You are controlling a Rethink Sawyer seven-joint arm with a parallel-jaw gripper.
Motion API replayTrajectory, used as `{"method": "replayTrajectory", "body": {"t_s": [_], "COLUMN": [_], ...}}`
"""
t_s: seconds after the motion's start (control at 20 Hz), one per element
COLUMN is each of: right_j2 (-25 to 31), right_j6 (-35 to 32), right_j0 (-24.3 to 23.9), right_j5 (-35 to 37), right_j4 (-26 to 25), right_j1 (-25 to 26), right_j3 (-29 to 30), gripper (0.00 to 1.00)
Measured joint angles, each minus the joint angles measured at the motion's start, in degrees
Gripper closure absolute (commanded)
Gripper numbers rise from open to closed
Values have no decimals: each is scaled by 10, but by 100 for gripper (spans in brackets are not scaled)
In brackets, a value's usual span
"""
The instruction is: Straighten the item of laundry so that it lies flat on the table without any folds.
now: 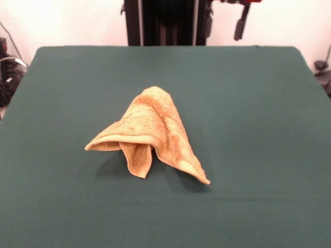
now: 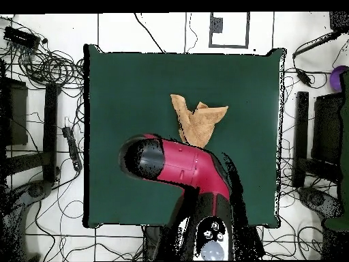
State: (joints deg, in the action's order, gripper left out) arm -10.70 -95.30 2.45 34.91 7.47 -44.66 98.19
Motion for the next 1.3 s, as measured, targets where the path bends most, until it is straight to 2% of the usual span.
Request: {"method": "replayTrajectory", "body": {"t_s": [0.35,0.75,0.8,1.05,1.15,1.2,1.3], "right_j2": [0,0,2,19,32,48,57], "right_j6": [0,0,0,0,0,0,0], "right_j0": [-21,11,21,23,18,11,6], "right_j5": [0,-33,-69,-166,-216,-274,-315], "right_j4": [0,0,2,5,5,5,5], "right_j1": [0,-16,-21,-14,-4,15,34], "right_j3": [0,34,58,108,127,147,158], "gripper": [0,0,0,0,0,0,0]}}
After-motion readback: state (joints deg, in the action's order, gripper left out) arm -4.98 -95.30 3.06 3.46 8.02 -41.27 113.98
